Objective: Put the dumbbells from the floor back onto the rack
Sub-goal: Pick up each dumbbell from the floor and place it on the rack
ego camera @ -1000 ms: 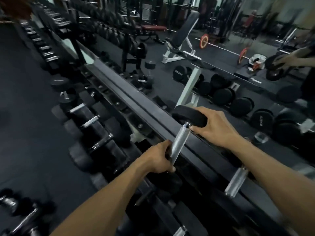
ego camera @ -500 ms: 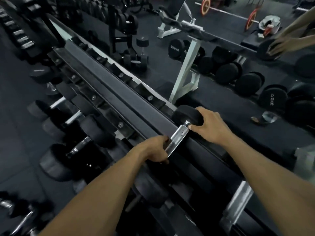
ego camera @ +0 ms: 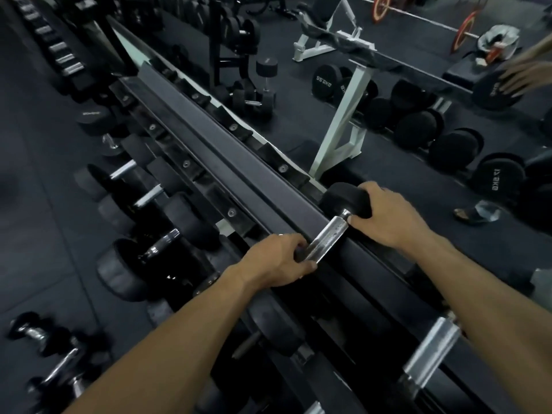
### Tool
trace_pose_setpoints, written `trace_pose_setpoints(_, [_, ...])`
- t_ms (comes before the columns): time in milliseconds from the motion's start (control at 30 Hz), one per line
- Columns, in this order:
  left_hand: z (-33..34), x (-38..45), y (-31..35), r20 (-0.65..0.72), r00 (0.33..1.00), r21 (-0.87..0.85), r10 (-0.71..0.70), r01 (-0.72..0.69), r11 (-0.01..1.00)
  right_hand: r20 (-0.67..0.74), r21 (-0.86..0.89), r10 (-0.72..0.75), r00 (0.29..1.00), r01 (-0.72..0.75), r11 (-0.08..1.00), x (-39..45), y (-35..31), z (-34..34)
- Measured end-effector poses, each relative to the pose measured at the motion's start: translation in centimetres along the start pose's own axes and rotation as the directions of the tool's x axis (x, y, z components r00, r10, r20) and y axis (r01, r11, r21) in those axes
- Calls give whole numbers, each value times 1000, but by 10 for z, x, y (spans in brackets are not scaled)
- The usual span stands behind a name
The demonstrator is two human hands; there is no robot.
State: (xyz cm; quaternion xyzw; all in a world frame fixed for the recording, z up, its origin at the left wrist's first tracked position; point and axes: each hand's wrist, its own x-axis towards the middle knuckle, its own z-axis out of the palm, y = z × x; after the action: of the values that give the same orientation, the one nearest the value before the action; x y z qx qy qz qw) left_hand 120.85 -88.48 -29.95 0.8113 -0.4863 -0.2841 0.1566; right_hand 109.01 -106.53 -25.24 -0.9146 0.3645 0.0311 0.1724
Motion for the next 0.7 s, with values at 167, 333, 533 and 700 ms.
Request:
trace_pose_setpoints(167, [-14, -46, -25, -143, 990, 84, -14, 26, 996, -59, -89, -163, 985, 157, 984, -9, -50, -6])
trace_pose_setpoints(333, [-25, -106, -65, -204, 972, 75, -113, 131, 989, -105, -179, -384, 917, 363, 915, -16, -128, 4])
trace_pose_setpoints(533, [-27, -204, -130, -252, 917, 23, -309, 325, 946, 52, -216, -543, 838, 541, 813, -36, -240, 37])
trace_pose_setpoints(700, [-20, -290, -194, -282, 850, -3, -445, 463, 886, 212, -273, -655, 725, 687, 673, -76, -343, 91])
